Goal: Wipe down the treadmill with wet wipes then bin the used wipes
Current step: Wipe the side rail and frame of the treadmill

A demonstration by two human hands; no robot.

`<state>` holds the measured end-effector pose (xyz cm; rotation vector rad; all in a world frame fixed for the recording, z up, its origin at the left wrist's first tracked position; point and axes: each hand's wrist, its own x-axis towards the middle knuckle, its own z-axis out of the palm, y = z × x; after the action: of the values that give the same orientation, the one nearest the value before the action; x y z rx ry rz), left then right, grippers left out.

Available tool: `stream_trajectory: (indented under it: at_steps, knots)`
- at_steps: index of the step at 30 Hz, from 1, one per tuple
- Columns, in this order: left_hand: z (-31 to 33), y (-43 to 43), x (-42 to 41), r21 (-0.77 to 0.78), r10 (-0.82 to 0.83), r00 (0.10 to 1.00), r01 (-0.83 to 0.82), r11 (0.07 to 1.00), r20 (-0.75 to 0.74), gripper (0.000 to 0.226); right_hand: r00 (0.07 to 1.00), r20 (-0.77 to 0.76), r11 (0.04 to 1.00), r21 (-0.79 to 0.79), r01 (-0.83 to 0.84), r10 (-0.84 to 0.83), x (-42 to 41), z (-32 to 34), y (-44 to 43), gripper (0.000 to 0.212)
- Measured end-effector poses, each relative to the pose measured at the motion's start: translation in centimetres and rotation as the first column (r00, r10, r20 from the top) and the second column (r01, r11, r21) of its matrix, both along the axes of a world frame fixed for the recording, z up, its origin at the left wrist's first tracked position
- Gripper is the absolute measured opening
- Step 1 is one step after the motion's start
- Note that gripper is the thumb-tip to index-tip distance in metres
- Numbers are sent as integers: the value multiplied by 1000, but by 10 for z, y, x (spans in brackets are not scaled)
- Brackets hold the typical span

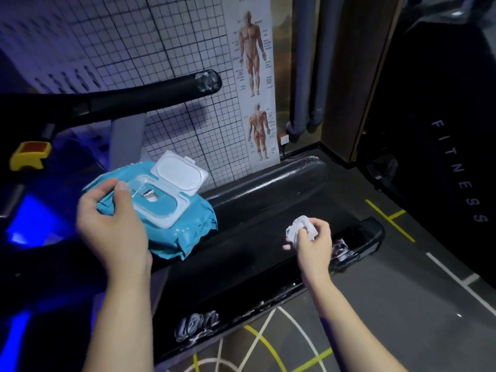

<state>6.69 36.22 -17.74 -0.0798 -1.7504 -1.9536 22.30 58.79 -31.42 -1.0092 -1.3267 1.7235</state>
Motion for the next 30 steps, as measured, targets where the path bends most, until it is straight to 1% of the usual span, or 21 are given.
stream_trajectory:
  at_steps: [2, 3, 5, 6, 8, 10, 11, 13, 15, 16, 17, 19, 21, 22, 23, 24, 25, 26, 28, 29, 30]
  knots:
    - [-5, -17, 4, 17, 35, 999, -36, 999, 36, 26, 999, -35, 998, 52, -32, 34, -9, 11, -18, 15]
    - [-7, -25, 6, 22, 59, 997, -60, 998, 48, 27, 998, -49, 995, 91, -32, 36, -13, 15, -24, 17]
    - [-11, -39, 14, 52, 107, 992, -111, 993, 71, 27, 999, -30, 969, 244, -29, 37, -20, 20, -38, 28]
    - [-13, -44, 18, 75, 123, 989, -129, 989, 78, 28, 998, -7, 941, 333, -59, 65, -23, 22, -48, 31]
    - [-18, -53, 27, 83, 151, 985, -159, 984, 88, 31, 984, 15, 845, 511, -161, 178, -29, 18, -71, 24]
    - [-23, -59, 35, 46, 172, 981, -177, 983, 90, 33, 959, 37, 692, 684, -228, 280, -36, 5, -92, 21]
    - [-26, -62, 37, 31, 175, 980, -179, 983, 93, 33, 951, 45, 632, 737, -239, 307, -40, -1, -100, 22]
    - [-30, -67, 42, -7, 185, 977, -185, 983, 101, 32, 950, 18, 599, 772, -211, 311, -48, -11, -102, 20]
    - [-34, -74, 44, -48, 211, 972, -207, 977, 100, 32, 961, 3, 568, 806, -167, 278, -51, -18, -94, 23]
    - [-36, -77, 46, -53, 232, 968, -227, 972, 97, 32, 971, -2, 568, 812, -137, 237, -51, -21, -87, 25]
    - [-37, -80, 46, -53, 240, 967, -236, 970, 88, 31, 986, -12, 599, 796, -92, 167, -51, -24, -77, 27]
    - [-38, -83, 48, -54, 247, 966, -243, 969, 78, 29, 999, 13, 694, 720, 13, -32, -48, -25, -54, 27]
    - [-38, -82, 50, -52, 252, 965, -248, 967, 78, 28, 973, 89, 767, 632, 109, -211, -41, -20, -32, 23]
    - [-37, -80, 52, -41, 250, 965, -247, 968, 79, 28, 957, 126, 782, 609, 134, -262, -37, -15, -26, 21]
    - [-37, -79, 52, -29, 249, 965, -247, 968, 78, 28, 950, 146, 777, 616, 132, -277, -34, -10, -25, 20]
    - [-36, -76, 52, -27, 248, 966, -246, 969, 77, 28, 956, 148, 753, 651, 99, -254, -31, -7, -29, 22]
    - [-36, -74, 52, -29, 245, 966, -244, 969, 77, 28, 973, 136, 710, 703, 39, -188, -28, -4, -39, 26]
    - [-35, -72, 53, -28, 242, 967, -241, 970, 76, 28, 987, 133, 647, 761, -41, -93, -27, -3, -53, 30]
    - [-35, -70, 54, -31, 246, 966, -244, 969, 77, 25, 980, 166, 477, 857, -197, 105, -32, -4, -82, 40]
    - [-36, -72, 55, -36, 250, 965, -248, 968, 77, 22, 966, 182, 418, 876, -243, 181, -37, -3, -93, 45]
    - [-35, -73, 56, -40, 254, 964, -252, 967, 75, 19, 953, 190, 390, 880, -272, 235, -44, -1, -101, 48]
